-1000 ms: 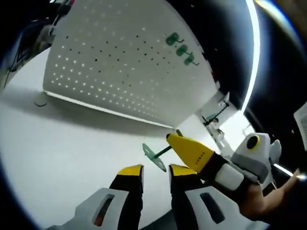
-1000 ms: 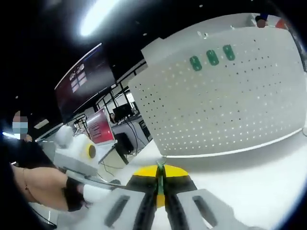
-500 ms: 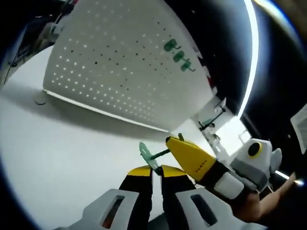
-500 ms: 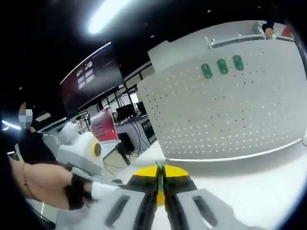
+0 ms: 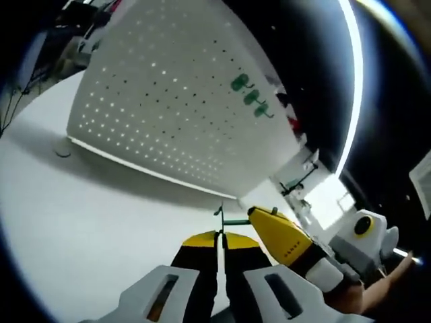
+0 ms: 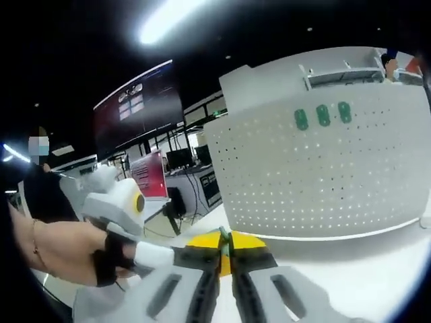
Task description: Insert the hook assembly into the mounting plate slot until the hook locks in place.
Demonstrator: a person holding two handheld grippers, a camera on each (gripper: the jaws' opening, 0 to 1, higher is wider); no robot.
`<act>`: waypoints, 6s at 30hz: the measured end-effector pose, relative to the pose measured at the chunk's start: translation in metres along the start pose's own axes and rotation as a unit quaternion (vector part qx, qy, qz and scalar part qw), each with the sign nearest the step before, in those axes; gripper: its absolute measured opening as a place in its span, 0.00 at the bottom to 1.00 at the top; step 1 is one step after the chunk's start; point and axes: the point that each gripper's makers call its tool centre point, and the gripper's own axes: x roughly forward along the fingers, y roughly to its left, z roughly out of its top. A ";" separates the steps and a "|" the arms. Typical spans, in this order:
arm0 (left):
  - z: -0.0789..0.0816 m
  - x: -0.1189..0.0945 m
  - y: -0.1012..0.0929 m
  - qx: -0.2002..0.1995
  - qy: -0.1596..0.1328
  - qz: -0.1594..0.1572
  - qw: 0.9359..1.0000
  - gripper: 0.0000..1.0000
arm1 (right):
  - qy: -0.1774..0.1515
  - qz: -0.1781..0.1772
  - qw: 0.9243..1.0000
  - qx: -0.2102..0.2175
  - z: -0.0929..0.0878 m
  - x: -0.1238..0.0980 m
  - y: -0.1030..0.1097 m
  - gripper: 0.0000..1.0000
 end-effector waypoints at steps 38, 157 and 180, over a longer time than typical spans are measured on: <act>0.014 -0.016 -0.001 0.256 0.021 0.041 0.966 0.01 | 0.049 0.094 0.994 -0.034 0.000 0.000 0.019 0.04; 0.006 -0.015 -0.023 0.241 0.010 -0.050 0.969 0.94 | -0.148 -0.212 0.962 -0.093 0.171 0.007 -0.217 0.00; 0.006 -0.012 0.000 0.221 0.021 -0.029 0.975 0.91 | -0.170 -0.236 0.952 -0.092 0.185 0.029 -0.264 0.00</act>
